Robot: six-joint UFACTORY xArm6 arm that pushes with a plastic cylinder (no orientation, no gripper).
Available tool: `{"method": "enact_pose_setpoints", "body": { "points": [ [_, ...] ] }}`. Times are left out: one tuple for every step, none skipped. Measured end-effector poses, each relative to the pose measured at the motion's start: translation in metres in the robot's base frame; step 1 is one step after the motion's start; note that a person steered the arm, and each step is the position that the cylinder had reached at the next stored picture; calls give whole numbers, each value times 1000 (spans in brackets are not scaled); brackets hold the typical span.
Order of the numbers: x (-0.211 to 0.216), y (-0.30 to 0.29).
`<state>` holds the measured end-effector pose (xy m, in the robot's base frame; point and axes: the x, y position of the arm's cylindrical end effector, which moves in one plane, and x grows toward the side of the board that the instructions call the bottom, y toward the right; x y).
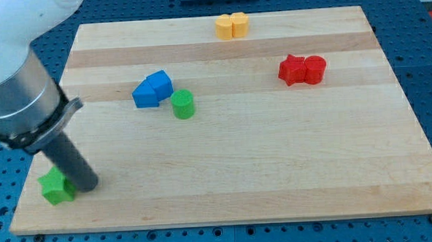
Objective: Push the green circle near to the blue triangle
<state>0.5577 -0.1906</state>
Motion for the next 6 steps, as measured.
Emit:
{"method": "enact_pose_setpoints", "body": {
  "points": [
    [-25, 64],
    [-54, 138],
    [-106, 189],
    [-126, 202],
    [-126, 149],
    [-137, 112]
  ]
}}
